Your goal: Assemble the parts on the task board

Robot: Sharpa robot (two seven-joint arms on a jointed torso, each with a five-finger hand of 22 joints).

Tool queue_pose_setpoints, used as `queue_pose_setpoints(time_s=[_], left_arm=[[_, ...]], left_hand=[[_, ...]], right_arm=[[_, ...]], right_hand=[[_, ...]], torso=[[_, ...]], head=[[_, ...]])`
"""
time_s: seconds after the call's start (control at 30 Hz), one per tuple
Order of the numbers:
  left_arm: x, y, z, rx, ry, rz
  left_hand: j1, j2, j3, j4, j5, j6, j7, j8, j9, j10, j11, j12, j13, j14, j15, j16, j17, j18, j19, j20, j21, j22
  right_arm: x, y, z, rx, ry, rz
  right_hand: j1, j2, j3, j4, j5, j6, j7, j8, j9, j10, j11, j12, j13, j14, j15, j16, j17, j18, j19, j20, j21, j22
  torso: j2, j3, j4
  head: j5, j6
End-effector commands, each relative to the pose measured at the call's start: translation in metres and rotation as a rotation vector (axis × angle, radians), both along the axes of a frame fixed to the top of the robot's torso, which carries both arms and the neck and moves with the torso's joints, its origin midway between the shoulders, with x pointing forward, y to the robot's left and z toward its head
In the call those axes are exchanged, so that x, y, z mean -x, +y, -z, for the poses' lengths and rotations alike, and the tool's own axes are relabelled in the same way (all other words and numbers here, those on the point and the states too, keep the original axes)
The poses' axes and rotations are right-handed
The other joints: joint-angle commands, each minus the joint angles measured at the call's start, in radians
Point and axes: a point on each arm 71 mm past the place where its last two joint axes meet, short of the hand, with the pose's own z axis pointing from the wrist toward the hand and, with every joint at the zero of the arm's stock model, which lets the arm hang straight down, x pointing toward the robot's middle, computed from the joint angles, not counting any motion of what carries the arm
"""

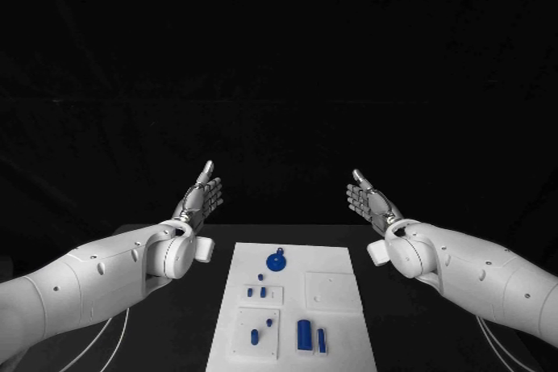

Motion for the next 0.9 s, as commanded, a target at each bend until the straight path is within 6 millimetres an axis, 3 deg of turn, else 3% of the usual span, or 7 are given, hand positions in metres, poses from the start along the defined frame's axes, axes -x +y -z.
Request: queue_pose_setpoints(time_s=[0.03,0.17,0.43,0.67,0.9], left_arm=[[0.015,-0.008,0.004,-0.003,-0.031,-0.073],[0.040,-0.023,0.012,0.016,-0.027,-0.098],[0.082,-0.044,0.016,0.041,-0.021,-0.139],[0.094,-0.050,0.016,0.046,-0.020,-0.150],[0.094,-0.050,0.016,0.046,-0.020,-0.150]], left_hand=[[-0.138,0.027,-0.069,0.020,-0.013,-0.090,-0.013,-0.033,-0.069,-0.121,-0.015,-0.012,-0.010,-0.082,-0.022,-0.061,-0.038,-0.008,-0.056,-0.016,-0.062,-0.325],[-0.138,0.027,-0.069,0.020,-0.013,-0.090,-0.013,-0.033,-0.069,-0.121,-0.015,-0.012,-0.010,-0.082,-0.022,-0.061,-0.038,-0.008,-0.056,-0.016,-0.062,-0.325],[-0.138,0.027,-0.069,0.020,-0.013,-0.090,-0.013,-0.033,-0.069,-0.121,-0.015,-0.012,-0.010,-0.082,-0.022,-0.061,-0.038,-0.008,-0.056,-0.016,-0.062,-0.325],[-0.138,0.027,-0.069,0.020,-0.013,-0.090,-0.013,-0.033,-0.069,-0.121,-0.015,-0.012,-0.010,-0.082,-0.022,-0.061,-0.038,-0.008,-0.056,-0.016,-0.062,-0.325],[-0.138,0.027,-0.069,0.020,-0.013,-0.090,-0.013,-0.033,-0.069,-0.121,-0.015,-0.012,-0.010,-0.082,-0.022,-0.061,-0.038,-0.008,-0.056,-0.016,-0.062,-0.325]], right_arm=[[0.011,0.007,-0.003,-0.059,-0.056,0.073],[0.031,0.019,-0.002,-0.106,-0.071,0.104],[0.077,0.041,-0.001,-0.180,-0.073,0.173],[0.103,0.050,-0.002,-0.204,-0.061,0.208],[0.108,0.051,-0.003,-0.208,-0.059,0.214]], right_hand=[[-0.125,0.009,-0.069,0.042,-0.030,-0.114,-0.022,-0.034,-0.077,-0.138,-0.022,-0.014,-0.040,-0.118,-0.022,-0.042,-0.075,-0.029,-0.087,-0.029,-0.042,-0.125],[-0.125,0.009,-0.069,0.042,-0.030,-0.114,-0.022,-0.034,-0.077,-0.138,-0.022,-0.014,-0.040,-0.118,-0.022,-0.042,-0.075,-0.029,-0.087,-0.029,-0.042,-0.125],[-0.125,0.009,-0.069,0.042,-0.030,-0.114,-0.022,-0.034,-0.077,-0.138,-0.022,-0.014,-0.040,-0.118,-0.022,-0.042,-0.075,-0.029,-0.087,-0.029,-0.042,-0.125],[-0.125,0.009,-0.069,0.042,-0.030,-0.114,-0.022,-0.034,-0.077,-0.138,-0.022,-0.014,-0.040,-0.118,-0.022,-0.042,-0.075,-0.029,-0.087,-0.029,-0.042,-0.125],[-0.125,0.009,-0.069,0.042,-0.030,-0.114,-0.022,-0.034,-0.077,-0.138,-0.022,-0.014,-0.040,-0.118,-0.022,-0.042,-0.075,-0.029,-0.087,-0.029,-0.042,-0.125]], torso=[[-0.040,0.0090,0.0007],[-0.054,0.0122,0.0010],[-0.057,0.0128,0.0011],[-0.057,0.0128,0.0011],[-0.057,0.0128,0.0011]], head=[[-0.004,-0.042],[-0.006,-0.061],[-0.007,-0.065],[-0.007,-0.065],[-0.007,-0.065]])
